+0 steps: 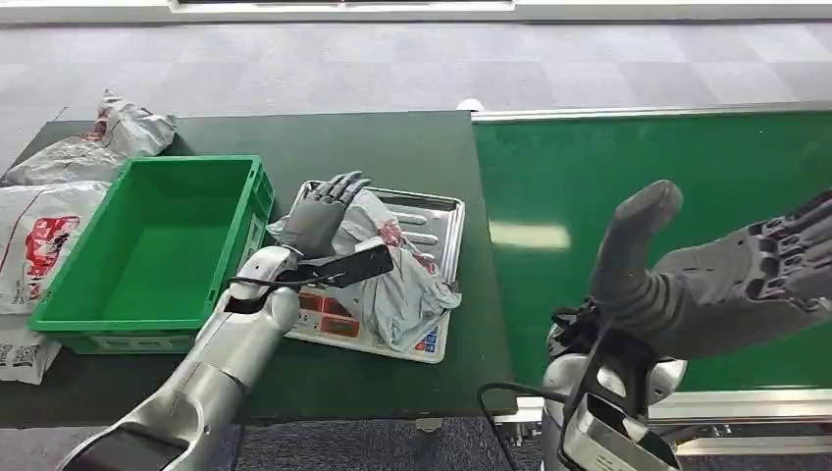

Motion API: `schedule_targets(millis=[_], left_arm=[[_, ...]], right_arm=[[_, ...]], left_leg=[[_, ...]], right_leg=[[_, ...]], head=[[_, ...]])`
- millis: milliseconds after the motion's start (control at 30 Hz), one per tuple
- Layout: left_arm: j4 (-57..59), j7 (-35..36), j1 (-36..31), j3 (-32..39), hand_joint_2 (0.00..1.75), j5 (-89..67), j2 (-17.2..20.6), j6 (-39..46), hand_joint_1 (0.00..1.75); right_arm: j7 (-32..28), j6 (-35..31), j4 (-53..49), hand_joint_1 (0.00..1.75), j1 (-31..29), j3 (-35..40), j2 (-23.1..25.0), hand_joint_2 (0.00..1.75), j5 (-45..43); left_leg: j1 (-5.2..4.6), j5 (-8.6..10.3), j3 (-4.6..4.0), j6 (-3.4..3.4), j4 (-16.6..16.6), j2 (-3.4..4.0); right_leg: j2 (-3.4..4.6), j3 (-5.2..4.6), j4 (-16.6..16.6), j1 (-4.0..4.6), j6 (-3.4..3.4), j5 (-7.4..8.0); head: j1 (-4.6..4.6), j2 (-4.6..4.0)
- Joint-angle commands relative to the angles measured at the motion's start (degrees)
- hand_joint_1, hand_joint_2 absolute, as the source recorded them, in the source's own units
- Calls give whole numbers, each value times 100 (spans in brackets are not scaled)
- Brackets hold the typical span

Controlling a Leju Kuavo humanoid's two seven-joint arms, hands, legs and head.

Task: Moved the parcel from conveyor to table for the left to box.

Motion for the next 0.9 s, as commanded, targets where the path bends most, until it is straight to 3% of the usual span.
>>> schedule_targets(millis=[33,400,600,667,700,733,800,900], left_arm=[[1605,-22,-977,-894,175,-364,490,-905,175],[1585,-398,-1061,-926,175,-321,591,-1283,175],[1387,-590,-1104,-553,175,93,469,-774,175],[1265,-641,-1107,-284,175,344,443,-293,175],[1081,-578,-1088,125,175,685,405,425,175],[1081,-578,-1088,125,175,685,405,425,175],[880,128,-1172,671,175,866,430,2069,175],[888,195,-1194,694,175,851,458,2166,175]], right_arm=[[9,0,243,0,88,240,-37,175,-139],[9,0,323,0,57,224,-37,175,-132],[9,0,383,0,74,135,-37,175,26],[9,0,344,0,108,69,-37,175,43],[9,0,275,0,150,16,-37,175,52],[9,0,275,0,150,16,-37,175,52],[9,0,194,0,263,-101,-37,175,8],[9,0,198,0,272,-105,-37,175,-1]], left_leg=[[-2,-2,15,4,-10,9],[0,0,8,3,-7,7],[0,0,10,4,-8,2],[-1,1,18,7,-17,1],[4,0,2,2,-4,-2],[1,0,9,5,-9,-3],[3,1,0,2,-2,-6],[4,0,-1,4,-4,-4]], right_leg=[[1,10,-6,0,-2,-2],[1,7,-5,1,0,0],[-5,10,-5,2,0,-3],[-10,19,-15,1,0,-2],[-8,6,-5,5,-1,-2],[-11,12,-7,3,0,-3],[-12,4,-3,4,0,-3],[-12,4,-6,6,-1,-3]], head=[[0,0],[0,0],[0,0],[0,0],[2,0],[0,0],[0,0],[0,0]])
